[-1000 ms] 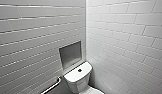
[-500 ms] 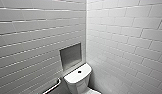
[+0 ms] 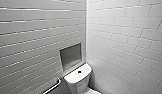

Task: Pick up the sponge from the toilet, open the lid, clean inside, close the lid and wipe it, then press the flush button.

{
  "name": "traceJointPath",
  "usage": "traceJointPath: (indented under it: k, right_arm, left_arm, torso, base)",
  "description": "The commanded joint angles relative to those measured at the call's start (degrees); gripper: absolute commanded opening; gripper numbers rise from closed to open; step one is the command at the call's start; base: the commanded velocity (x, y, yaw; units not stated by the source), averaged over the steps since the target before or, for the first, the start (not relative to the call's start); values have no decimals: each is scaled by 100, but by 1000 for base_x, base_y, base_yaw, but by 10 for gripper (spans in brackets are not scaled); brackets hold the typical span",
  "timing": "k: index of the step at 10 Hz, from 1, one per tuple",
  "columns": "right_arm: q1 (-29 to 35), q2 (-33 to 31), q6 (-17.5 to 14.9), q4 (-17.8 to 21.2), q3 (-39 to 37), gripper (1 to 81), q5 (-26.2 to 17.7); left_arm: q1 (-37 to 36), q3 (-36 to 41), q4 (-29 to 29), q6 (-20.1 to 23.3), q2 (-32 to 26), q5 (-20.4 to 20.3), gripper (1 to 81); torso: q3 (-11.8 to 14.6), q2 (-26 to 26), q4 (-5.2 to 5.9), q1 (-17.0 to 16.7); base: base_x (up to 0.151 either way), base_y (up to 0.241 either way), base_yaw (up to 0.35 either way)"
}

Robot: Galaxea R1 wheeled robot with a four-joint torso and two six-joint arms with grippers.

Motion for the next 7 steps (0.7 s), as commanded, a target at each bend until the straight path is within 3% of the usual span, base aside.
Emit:
traceJointPath:
  k: [1, 7]
  right_arm:
    - [113, 0, -8, -41, 25, 10, -261]
    - [122, 0, -8, -41, 25, 10, -261]
  left_arm:
    - [-262, -17, -39, -25, -43, 297, 811]
    - [-262, -17, -48, -25, -52, 270, 811]
  torso:
    - [0, 0, 0, 0]
    - [2, 0, 0, -13]
  base:
    - [0, 0, 0]
    - [76, 0, 0]
